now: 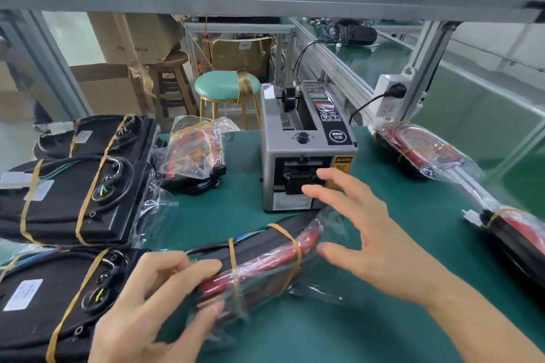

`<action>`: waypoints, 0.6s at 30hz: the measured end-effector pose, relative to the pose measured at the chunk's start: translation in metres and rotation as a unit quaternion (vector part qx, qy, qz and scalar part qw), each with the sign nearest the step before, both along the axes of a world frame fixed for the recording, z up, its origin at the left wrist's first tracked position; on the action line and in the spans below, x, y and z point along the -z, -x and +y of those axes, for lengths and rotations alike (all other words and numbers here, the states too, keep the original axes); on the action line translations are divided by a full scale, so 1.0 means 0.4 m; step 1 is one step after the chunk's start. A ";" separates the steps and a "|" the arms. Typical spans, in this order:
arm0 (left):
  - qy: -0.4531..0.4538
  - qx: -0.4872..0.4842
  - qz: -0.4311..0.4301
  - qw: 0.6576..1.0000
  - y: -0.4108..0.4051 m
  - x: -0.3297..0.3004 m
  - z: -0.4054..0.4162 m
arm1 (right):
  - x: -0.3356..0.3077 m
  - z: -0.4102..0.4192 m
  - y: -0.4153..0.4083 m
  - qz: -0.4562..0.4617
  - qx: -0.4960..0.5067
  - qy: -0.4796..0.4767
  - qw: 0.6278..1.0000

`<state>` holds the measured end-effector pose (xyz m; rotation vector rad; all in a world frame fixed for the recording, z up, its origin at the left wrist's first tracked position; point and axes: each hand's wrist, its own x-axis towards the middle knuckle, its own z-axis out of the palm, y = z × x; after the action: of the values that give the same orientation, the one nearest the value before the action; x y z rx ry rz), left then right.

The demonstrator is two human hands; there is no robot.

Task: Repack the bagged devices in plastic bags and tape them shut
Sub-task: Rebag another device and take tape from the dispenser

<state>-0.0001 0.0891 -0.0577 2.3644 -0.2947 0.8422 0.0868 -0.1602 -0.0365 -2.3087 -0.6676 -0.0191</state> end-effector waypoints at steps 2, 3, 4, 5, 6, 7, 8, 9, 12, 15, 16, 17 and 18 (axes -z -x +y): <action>-0.033 -0.011 -0.001 0.999 -0.007 -0.013 0.010 | 0.003 -0.001 -0.016 0.006 -0.030 -0.008 1.000; -0.061 -0.022 -0.005 0.998 -0.012 -0.021 0.012 | 0.008 0.000 -0.019 0.007 -0.035 -0.023 0.999; -0.094 -0.035 -0.011 0.995 -0.020 -0.031 0.007 | 0.013 0.001 -0.020 0.000 -0.033 -0.040 0.999; -0.124 -0.044 -0.018 0.991 -0.030 -0.042 -0.005 | 0.018 0.002 -0.020 -0.012 -0.026 -0.057 0.998; -0.150 -0.040 -0.019 0.988 -0.043 -0.052 -0.025 | 0.024 0.001 -0.019 -0.023 -0.018 -0.077 0.997; -0.170 -0.024 -0.013 0.985 -0.057 -0.058 -0.050 | 0.030 0.000 -0.017 -0.031 -0.010 -0.099 0.995; -0.187 -0.002 -0.002 0.982 -0.072 -0.062 -0.077 | 0.035 -0.001 -0.014 -0.038 -0.001 -0.116 0.992; -0.198 0.020 0.011 0.980 -0.087 -0.064 -0.100 | 0.038 -0.001 -0.011 -0.047 0.005 -0.125 0.991; -0.194 0.032 0.045 0.979 -0.113 -0.064 -0.133 | 0.049 -0.003 -0.002 -0.117 0.005 -0.116 0.986; -0.178 0.029 0.053 0.982 -0.117 -0.062 -0.129 | 0.064 0.000 0.014 -0.231 0.009 -0.086 0.969; -0.177 0.033 0.052 0.982 -0.116 -0.061 -0.126 | 0.074 0.005 0.022 -0.275 0.007 -0.066 0.959; -0.180 0.038 0.052 0.982 -0.115 -0.062 -0.123 | 0.087 0.012 0.033 -0.304 -0.006 -0.054 0.951; -0.185 0.045 0.054 0.980 -0.113 -0.063 -0.118 | 0.097 0.020 0.048 -0.305 -0.028 -0.058 0.950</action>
<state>0.0452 0.0420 -0.0326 2.7041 -0.5483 0.6573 0.0677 -0.1524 -0.0752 -2.1610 -1.0032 -0.7510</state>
